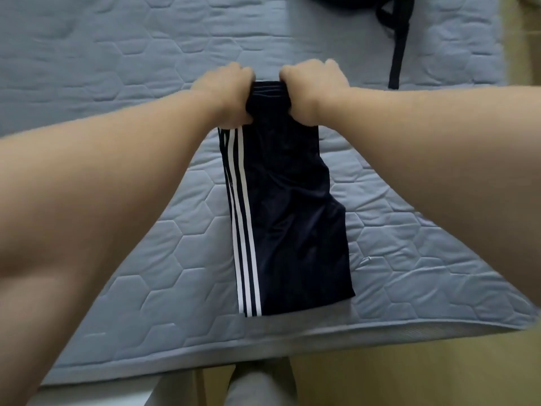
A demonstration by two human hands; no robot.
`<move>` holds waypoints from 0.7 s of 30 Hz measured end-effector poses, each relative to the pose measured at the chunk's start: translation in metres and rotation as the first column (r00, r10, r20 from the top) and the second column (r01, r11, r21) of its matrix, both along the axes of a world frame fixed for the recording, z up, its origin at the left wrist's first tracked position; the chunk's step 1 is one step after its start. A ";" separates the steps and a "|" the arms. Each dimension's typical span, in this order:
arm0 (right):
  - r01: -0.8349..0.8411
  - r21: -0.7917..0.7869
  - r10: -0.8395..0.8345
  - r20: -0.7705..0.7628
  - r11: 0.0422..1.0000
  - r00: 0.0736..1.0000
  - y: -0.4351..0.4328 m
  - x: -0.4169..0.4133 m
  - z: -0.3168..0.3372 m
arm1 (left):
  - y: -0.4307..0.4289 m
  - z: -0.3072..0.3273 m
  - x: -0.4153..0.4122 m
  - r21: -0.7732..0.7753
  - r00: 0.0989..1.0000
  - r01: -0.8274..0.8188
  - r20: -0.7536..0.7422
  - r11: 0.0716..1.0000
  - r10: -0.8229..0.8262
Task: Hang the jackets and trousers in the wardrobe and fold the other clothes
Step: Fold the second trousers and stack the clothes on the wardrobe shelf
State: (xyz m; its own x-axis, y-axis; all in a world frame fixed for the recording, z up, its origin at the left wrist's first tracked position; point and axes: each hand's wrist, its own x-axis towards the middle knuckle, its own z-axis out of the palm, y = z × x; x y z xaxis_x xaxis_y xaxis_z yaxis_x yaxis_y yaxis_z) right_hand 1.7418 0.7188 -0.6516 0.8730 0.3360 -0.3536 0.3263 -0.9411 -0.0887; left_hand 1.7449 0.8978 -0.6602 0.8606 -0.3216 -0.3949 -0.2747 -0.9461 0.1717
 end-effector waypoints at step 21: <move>-0.134 0.022 0.134 -0.003 0.991 0.991 -0.058 -0.365 -0.067 | -0.049 -0.071 -0.393 0.087 0.915 0.279 0.276 0.956 -0.293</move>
State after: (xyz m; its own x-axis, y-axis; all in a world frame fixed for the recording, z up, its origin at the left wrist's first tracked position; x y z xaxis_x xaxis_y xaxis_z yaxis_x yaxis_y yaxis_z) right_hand 1.3768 0.6608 -0.7187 0.8180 0.4574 -0.3488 0.4488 -0.8868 -0.1103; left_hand 1.3518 0.8492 -0.7316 0.8123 -0.5583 -0.1683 -0.5656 -0.8247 0.0058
